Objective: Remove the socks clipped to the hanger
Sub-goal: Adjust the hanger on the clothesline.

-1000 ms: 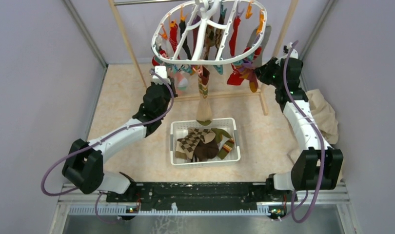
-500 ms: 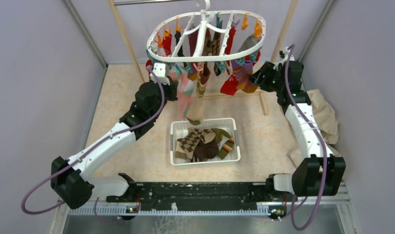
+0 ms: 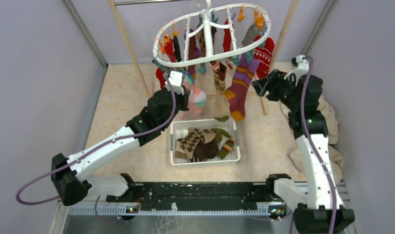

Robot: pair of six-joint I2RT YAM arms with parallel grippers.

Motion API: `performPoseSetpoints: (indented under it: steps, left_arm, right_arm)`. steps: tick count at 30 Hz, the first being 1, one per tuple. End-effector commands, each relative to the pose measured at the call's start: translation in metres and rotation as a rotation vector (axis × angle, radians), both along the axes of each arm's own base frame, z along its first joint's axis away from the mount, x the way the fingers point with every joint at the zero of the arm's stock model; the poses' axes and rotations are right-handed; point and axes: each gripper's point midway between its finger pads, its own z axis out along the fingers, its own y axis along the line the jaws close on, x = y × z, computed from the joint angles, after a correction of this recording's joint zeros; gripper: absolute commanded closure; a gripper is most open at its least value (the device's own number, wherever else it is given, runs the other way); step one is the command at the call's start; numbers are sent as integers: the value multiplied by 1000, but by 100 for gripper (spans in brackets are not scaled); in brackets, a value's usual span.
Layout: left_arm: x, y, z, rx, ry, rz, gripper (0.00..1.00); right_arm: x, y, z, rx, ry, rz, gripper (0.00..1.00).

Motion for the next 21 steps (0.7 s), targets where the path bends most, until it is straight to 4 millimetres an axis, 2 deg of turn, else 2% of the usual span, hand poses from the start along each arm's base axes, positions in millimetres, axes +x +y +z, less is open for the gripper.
performPoseSetpoints:
  steps: [1, 10, 14, 18, 21]
  left_arm:
    - [0, -6, 21, -15, -39, 28, 83]
    - [-1, -38, 23, 3, -41, -3, 82]
    - [-4, -51, 23, 21, -38, -10, 82]
    - [-6, -59, 28, 24, -41, -4, 82]
    - [-8, -59, 22, 59, -20, 12, 82]
  right_arm:
    - [-36, 15, 21, 35, -86, 100, 38]
    - [-96, 71, 55, 29, -218, 421, 44]
    - [-113, 85, 49, 17, -208, 515, 44]
    - [-119, 99, 32, -12, -175, 559, 45]
    - [-118, 116, 22, -57, -178, 563, 45]
